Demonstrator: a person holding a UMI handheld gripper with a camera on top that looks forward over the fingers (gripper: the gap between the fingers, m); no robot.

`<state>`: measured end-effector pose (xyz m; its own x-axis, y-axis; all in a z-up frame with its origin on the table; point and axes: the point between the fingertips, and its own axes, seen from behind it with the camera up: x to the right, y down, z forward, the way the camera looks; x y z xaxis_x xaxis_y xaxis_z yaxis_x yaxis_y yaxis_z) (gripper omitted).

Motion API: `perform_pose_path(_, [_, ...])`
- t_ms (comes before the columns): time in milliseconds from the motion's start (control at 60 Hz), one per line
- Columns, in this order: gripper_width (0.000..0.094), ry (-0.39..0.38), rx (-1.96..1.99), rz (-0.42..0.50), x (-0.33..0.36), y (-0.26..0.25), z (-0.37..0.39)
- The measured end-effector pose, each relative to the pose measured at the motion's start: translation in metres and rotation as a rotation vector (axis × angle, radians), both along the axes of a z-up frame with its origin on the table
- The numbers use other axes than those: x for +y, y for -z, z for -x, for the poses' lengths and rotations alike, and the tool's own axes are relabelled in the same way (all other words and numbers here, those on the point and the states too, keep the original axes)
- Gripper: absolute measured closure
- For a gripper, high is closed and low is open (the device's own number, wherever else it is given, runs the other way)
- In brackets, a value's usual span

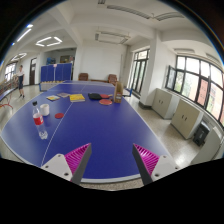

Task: Pour water

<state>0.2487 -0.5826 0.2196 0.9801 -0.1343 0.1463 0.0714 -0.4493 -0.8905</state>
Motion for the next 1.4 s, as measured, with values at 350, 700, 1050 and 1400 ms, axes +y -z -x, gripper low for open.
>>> perform_pose_path(350, [0.0086, -0.078, 0.070, 0.101, 0.007, 0.139, 0.196])
perform_pose_path(700, [0.0091, -0.157, 0.131, -0.084, 0.197, 0.132, 0.375])
perform_pose_path(1050, [0.0515, -0.116, 0.076, -0.205, 0.272, 0.119, 0.383])
perform_pose_path(1400, [0.0639, 0.026, -0.138, -0.198, 0.293, 0.078, 0.324])
